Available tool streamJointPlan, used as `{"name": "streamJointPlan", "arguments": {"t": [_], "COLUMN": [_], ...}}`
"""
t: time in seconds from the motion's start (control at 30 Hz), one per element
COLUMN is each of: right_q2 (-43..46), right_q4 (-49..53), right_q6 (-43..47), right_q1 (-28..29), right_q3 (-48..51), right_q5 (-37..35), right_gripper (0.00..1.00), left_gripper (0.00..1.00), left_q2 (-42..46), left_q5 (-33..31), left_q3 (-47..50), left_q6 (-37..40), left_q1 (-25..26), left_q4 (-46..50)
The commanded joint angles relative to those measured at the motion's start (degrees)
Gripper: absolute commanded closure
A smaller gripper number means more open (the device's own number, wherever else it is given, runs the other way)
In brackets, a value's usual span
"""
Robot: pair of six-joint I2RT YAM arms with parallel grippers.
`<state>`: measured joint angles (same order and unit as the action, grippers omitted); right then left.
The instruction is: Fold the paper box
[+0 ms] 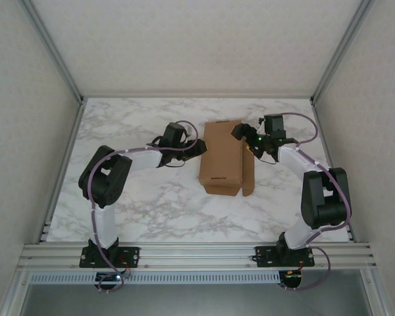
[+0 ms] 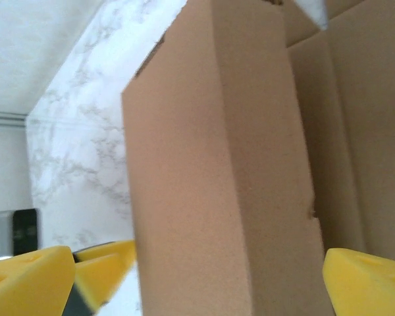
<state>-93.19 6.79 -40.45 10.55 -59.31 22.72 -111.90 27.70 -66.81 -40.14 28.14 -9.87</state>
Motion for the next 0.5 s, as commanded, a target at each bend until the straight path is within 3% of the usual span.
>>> {"name": "streamJointPlan", "arguments": {"t": [0.0, 0.27, 0.47], "right_q2": [-3.3, -7.4, -5.8], "right_q4": [5.5, -0.7, -11.0], "right_q6": [6.0, 6.3, -0.7], "right_q1": [-0.5, -0.4, 0.0], "right_q3": [-2.4, -1.5, 0.3], "right_q5": [2.0, 11.9, 21.6], "right_gripper": [0.02, 0.03, 0.11], "left_gripper": [0.41, 0.44, 0.50], "left_q2": [2.3, -1.1, -3.0], "left_q5": [-2.2, 2.6, 4.0], "left_q3": [-0.7, 0.4, 0.4], "left_q6": [3.2, -0.3, -2.2], "left_q1": [-1.0, -0.6, 1.0], "left_q4": [3.0, -2.4, -4.4]}}
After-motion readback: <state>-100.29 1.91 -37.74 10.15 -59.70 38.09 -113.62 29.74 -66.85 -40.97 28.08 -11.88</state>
